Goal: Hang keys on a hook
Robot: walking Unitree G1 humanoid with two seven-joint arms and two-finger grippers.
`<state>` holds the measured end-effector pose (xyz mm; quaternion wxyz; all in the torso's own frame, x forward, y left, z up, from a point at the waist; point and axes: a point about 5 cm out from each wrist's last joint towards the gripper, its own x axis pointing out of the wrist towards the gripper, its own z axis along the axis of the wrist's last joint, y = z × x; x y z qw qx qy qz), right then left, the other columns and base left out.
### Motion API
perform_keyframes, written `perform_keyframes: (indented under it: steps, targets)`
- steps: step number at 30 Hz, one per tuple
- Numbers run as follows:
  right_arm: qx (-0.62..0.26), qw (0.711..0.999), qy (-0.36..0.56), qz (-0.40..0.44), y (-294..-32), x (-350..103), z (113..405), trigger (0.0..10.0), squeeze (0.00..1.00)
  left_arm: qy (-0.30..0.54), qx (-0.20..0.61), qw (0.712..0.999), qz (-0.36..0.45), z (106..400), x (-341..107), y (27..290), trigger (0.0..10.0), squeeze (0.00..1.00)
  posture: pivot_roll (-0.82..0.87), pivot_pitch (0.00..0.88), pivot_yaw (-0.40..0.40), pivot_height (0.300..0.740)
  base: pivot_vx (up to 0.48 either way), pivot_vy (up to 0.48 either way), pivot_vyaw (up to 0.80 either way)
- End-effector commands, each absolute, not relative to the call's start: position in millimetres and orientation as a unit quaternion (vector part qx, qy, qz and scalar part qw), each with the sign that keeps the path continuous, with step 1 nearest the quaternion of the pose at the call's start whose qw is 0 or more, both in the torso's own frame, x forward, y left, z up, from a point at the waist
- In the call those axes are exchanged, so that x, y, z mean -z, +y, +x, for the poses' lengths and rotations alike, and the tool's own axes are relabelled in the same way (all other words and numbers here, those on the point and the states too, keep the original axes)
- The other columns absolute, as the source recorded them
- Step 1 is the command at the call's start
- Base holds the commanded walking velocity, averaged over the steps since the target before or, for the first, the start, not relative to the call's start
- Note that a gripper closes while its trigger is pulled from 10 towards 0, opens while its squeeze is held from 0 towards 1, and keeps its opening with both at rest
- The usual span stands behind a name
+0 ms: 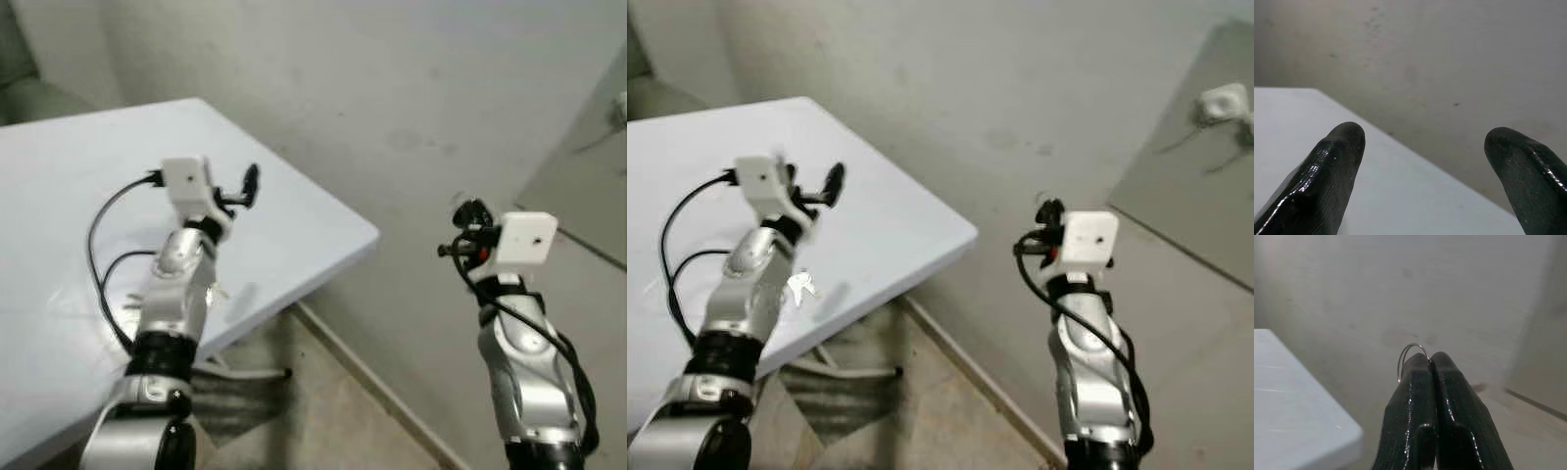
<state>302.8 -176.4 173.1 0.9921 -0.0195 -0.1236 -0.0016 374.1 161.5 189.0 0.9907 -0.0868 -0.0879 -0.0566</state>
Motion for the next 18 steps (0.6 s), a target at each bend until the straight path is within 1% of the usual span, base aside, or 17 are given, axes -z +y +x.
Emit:
perform_keyframes:
  steps: [1,10,18]
  targets:
    - [0.014,0.991,-0.130,-0.021,-182,-178,303,10.0,0.00,-0.086,0.077,0.989,-0.089,376,-192,146,10.0,0.00,0.01,0.000,-0.062,0.740,0.000,0.000,-0.78]
    - [0.027,0.990,-0.136,-0.015,-185,-180,303,10.0,0.00,-0.084,0.085,0.989,-0.082,376,-192,142,10.0,0.00,0.01,0.000,-0.061,0.740,0.000,0.000,-0.77]
    - [0.021,0.990,-0.135,-0.023,-183,-180,301,10.0,0.00,-0.081,0.118,0.986,-0.085,374,-194,134,10.0,0.00,0.00,0.000,-0.057,0.740,0.000,0.000,0.00]
